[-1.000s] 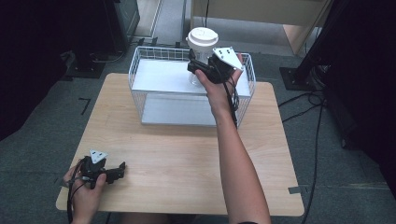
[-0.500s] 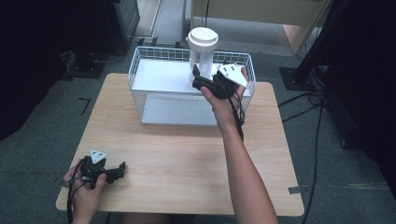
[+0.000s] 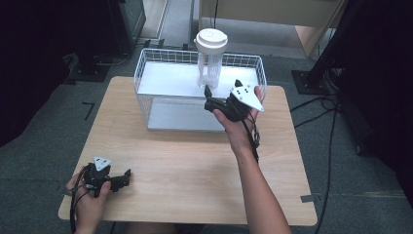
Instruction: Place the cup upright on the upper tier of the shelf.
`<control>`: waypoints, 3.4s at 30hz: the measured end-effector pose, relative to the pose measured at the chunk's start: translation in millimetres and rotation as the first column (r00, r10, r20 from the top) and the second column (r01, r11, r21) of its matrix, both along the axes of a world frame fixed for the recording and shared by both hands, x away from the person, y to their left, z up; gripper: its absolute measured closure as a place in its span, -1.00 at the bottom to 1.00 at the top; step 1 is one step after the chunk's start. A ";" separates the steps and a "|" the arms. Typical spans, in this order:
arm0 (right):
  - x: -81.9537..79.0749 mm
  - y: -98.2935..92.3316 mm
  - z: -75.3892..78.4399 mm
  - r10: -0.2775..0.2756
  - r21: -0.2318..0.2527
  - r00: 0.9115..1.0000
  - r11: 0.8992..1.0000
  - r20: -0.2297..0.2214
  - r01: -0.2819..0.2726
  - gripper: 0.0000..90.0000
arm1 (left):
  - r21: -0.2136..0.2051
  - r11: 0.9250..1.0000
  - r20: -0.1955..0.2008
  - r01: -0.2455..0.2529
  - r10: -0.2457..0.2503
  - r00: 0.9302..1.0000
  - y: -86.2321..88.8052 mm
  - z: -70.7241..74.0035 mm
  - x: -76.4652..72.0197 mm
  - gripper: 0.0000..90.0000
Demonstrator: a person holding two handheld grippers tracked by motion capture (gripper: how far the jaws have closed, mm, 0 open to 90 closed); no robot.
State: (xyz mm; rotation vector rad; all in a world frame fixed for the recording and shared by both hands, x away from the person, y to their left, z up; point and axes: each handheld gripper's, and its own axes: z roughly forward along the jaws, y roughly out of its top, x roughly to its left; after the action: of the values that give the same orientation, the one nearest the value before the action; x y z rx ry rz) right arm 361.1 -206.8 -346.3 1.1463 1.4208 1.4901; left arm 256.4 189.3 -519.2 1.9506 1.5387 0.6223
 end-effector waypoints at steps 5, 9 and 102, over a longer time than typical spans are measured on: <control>-10.8 -4.9 -9.5 -0.006 -0.016 1.000 1.000 -0.001 0.006 -0.99 | 0.000 1.000 0.000 0.000 0.000 1.000 0.0 0.0 0.0 -1.00; -17.3 -11.7 -20.5 -0.018 -0.021 1.000 1.000 -0.014 0.018 -0.99 | 0.000 1.000 0.000 0.000 0.000 1.000 0.0 0.0 0.0 -1.00; -151.0 -204.3 -173.5 -0.373 -0.250 0.828 0.924 -0.419 0.289 -0.97 | -0.001 1.000 -0.002 0.000 0.000 1.000 -0.1 0.1 -0.2 -1.00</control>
State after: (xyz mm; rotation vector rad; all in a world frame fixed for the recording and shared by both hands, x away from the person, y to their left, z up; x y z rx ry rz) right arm 210.1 -411.1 -519.7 1.6110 1.5215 0.8558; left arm 256.3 189.2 -519.1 1.9510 1.5400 0.6197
